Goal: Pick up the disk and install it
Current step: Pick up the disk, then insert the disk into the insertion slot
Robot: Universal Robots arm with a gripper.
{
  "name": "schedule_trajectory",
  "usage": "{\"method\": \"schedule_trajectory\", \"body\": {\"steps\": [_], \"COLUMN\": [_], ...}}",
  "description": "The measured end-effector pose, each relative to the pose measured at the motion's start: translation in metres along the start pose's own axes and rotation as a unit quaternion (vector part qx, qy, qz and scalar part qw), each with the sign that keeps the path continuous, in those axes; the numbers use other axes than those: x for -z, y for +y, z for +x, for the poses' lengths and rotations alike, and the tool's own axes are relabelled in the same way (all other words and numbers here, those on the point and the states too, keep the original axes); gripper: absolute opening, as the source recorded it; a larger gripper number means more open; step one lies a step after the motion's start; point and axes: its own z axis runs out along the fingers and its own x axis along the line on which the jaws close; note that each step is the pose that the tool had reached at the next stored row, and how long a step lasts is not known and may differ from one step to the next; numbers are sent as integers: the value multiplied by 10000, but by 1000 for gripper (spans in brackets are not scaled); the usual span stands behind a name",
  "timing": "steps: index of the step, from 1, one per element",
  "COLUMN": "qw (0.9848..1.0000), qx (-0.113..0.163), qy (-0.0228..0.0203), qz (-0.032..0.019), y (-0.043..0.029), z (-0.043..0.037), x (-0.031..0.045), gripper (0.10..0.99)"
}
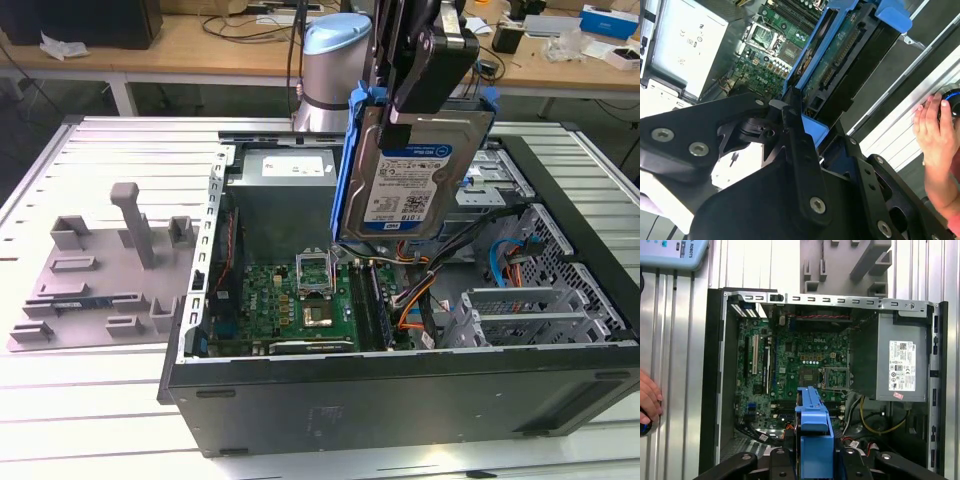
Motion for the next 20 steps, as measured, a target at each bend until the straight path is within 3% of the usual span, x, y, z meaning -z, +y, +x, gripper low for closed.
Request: {"method": "schedule_trajectory", "body": {"steps": [20], "qw": [10000], "qx": [0], "qy": [0], "qz": [0], "y": [-3], "z": [0], "x": [-1], "gripper": [369]}}
